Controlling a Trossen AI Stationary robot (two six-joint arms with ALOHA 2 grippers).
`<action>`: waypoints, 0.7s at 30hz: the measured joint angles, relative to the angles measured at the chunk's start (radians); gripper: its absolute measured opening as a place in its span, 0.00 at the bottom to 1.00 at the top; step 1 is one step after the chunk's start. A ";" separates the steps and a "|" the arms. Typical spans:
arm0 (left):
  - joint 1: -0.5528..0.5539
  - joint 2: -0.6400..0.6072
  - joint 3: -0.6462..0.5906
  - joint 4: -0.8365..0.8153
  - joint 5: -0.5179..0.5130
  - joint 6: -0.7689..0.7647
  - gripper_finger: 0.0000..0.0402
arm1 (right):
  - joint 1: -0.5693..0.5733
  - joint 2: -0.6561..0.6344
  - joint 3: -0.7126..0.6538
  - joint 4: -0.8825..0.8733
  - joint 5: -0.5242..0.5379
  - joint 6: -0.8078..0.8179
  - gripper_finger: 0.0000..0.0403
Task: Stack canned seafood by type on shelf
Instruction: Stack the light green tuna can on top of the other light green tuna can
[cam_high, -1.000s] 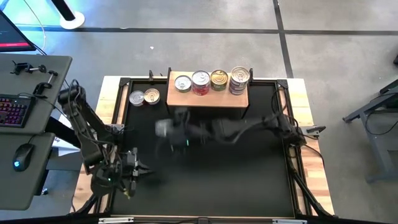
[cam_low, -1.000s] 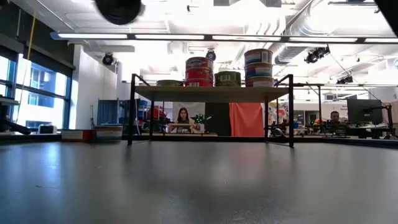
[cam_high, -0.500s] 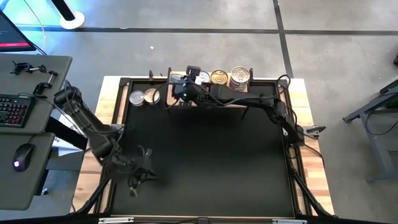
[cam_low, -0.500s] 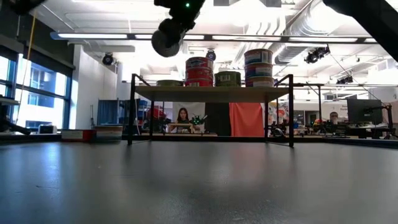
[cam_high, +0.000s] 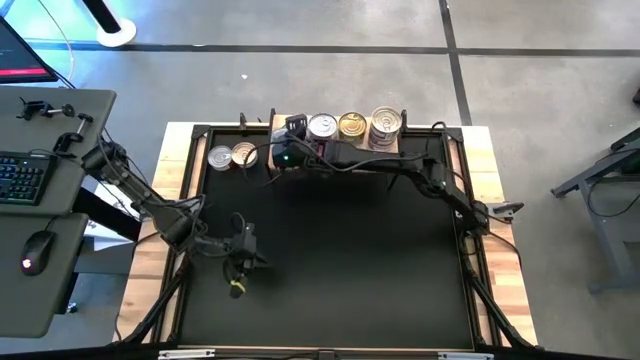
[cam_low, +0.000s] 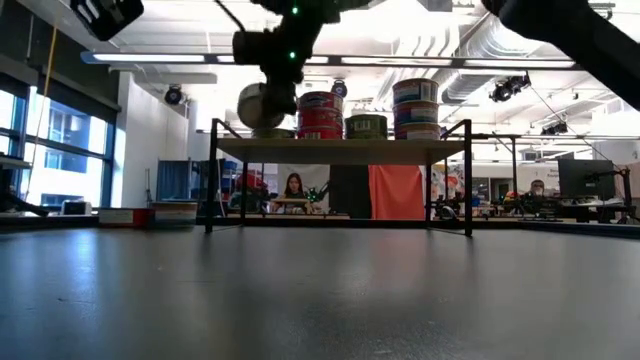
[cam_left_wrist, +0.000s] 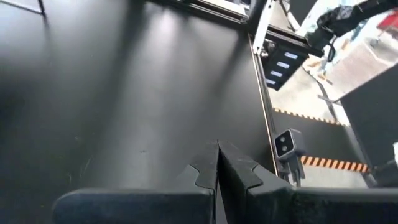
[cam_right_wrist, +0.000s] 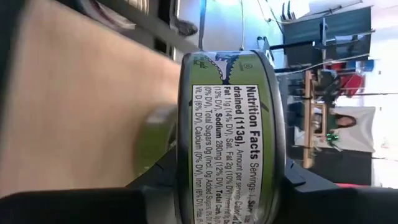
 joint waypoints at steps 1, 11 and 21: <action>0.002 0.000 0.000 0.000 0.000 -0.012 0.00 | -0.006 0.002 0.000 0.004 0.004 -0.014 0.28; 0.006 0.000 0.000 0.006 -0.083 -0.040 0.00 | -0.062 -0.009 0.021 -0.014 -0.001 -0.008 0.28; 0.007 0.000 0.000 -0.002 -0.094 -0.039 0.00 | -0.069 -0.007 0.021 -0.055 -0.063 0.061 0.28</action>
